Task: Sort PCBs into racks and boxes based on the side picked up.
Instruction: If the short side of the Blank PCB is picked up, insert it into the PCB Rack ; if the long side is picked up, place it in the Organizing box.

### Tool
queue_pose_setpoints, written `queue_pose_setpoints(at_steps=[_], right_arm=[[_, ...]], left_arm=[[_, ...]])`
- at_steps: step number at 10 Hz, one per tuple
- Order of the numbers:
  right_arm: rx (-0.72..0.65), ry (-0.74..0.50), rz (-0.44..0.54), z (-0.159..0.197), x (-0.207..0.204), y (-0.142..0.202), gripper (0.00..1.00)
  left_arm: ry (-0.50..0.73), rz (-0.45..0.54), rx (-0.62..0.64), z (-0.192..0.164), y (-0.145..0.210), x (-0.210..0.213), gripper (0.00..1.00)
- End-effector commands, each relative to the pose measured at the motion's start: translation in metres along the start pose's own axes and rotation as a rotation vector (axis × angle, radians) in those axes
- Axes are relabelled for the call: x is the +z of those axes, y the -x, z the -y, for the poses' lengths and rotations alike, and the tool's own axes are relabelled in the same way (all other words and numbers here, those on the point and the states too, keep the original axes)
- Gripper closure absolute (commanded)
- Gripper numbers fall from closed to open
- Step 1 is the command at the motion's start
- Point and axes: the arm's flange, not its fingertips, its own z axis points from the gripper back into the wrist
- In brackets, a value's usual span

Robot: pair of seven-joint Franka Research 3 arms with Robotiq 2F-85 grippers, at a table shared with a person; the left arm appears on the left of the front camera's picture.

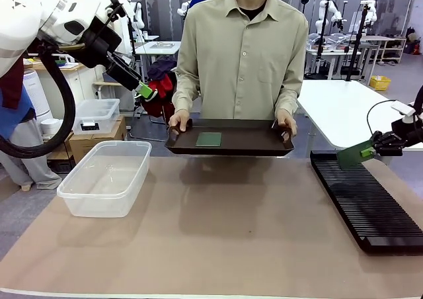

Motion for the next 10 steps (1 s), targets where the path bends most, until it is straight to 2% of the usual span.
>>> queue_pose_setpoints(at_steps=[1,7,10], right_arm=[[0.045,-0.005,-0.061,0.009,-0.005,0.007,0.98],[0.057,-0.04,-0.036,0.018,-0.019,0.022,0.98],[0.066,-0.038,0.032,0.021,-0.019,0.021,0.98]], left_arm=[[0.017,0.015,0.003,-0.001,0.002,-0.001,0.0],[0.017,0.015,0.003,-0.001,0.002,-0.001,0.0],[0.017,0.015,0.003,-0.001,0.002,-0.001,0.0]])
